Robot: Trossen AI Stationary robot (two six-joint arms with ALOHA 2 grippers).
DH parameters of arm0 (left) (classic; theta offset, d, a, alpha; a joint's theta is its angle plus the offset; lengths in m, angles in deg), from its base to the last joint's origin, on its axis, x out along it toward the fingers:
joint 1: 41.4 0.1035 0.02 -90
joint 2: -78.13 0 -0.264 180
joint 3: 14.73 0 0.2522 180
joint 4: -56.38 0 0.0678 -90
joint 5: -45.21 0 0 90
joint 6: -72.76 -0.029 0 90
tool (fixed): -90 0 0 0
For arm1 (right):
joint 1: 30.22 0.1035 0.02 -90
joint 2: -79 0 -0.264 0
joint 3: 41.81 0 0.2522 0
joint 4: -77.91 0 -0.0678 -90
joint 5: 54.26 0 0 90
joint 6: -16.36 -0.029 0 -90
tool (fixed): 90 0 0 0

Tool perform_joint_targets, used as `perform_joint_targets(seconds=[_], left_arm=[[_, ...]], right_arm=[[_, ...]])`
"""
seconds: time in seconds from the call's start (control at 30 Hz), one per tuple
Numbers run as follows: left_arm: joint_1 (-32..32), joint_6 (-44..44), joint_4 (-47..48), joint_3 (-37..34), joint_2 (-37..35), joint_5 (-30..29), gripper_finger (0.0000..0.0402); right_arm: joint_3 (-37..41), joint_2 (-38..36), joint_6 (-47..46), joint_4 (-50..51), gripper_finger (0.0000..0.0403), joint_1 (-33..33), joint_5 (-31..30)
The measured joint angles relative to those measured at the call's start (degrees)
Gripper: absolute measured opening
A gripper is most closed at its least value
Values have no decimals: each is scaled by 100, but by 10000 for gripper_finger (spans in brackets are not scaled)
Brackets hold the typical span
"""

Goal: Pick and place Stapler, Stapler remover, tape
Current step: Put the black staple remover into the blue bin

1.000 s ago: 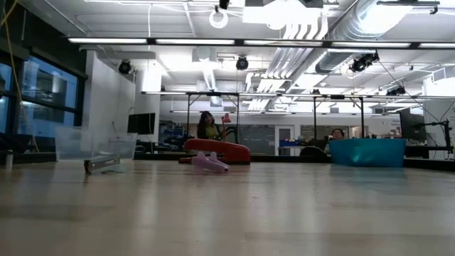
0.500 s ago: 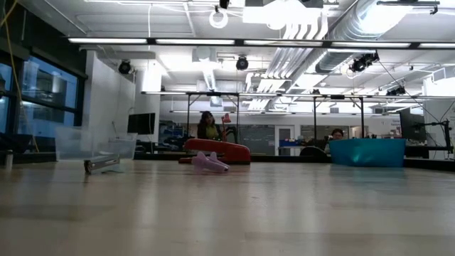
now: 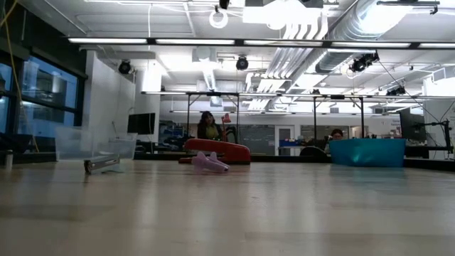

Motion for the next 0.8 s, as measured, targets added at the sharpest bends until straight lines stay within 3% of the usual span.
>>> perform_joint_targets(seconds=[0.3,0.6,0.8], left_arm=[[2,196,26,0,0,-8,199],[9,195,138,0,2,-176,210],[9,6,434,-4,-61,-795,210]], right_arm=[[0,0,55,47,75,-12,-163],[0,0,-78,220,75,-179,-257],[0,-30,-124,620,75,-297,-419]])
